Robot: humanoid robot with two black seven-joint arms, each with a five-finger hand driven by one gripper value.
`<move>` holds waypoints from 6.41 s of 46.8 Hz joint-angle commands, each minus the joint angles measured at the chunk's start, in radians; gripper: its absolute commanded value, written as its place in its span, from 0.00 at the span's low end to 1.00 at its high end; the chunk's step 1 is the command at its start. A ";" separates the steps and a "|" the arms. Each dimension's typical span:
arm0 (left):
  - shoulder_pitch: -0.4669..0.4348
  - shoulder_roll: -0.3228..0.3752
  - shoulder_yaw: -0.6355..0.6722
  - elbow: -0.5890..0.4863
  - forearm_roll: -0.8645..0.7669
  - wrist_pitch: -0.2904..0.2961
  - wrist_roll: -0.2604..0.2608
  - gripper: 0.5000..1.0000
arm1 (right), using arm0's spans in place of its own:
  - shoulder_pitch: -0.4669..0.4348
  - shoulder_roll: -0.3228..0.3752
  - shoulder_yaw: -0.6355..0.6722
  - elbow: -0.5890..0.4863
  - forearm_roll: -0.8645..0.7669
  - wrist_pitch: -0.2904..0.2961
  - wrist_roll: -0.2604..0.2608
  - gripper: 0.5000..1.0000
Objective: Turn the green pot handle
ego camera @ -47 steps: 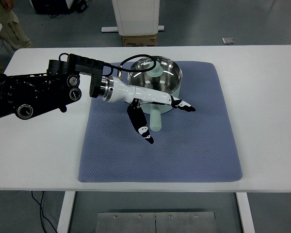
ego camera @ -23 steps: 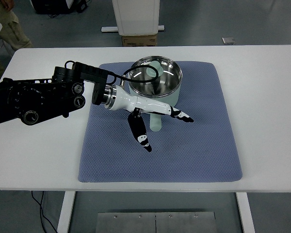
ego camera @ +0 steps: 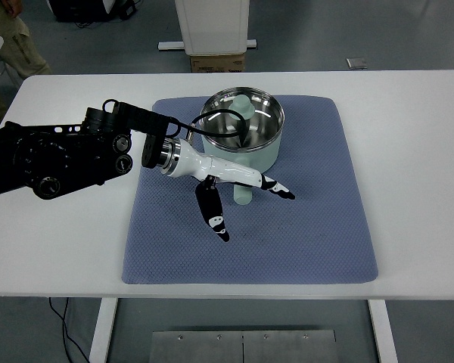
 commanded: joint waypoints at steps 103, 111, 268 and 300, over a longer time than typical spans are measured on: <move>-0.023 0.039 0.006 0.055 0.262 -0.003 -0.041 1.00 | 0.000 0.000 0.000 0.000 0.000 0.001 0.000 1.00; -0.023 0.037 0.006 0.077 0.281 0.015 -0.052 1.00 | 0.000 0.000 0.000 0.000 0.000 0.001 0.000 1.00; -0.049 0.068 0.003 0.205 0.797 0.049 -0.181 1.00 | 0.000 0.000 0.000 0.000 0.000 0.001 0.000 1.00; -0.047 0.068 0.000 0.238 0.854 0.090 -0.187 1.00 | 0.000 0.000 0.000 0.000 0.000 0.001 0.000 1.00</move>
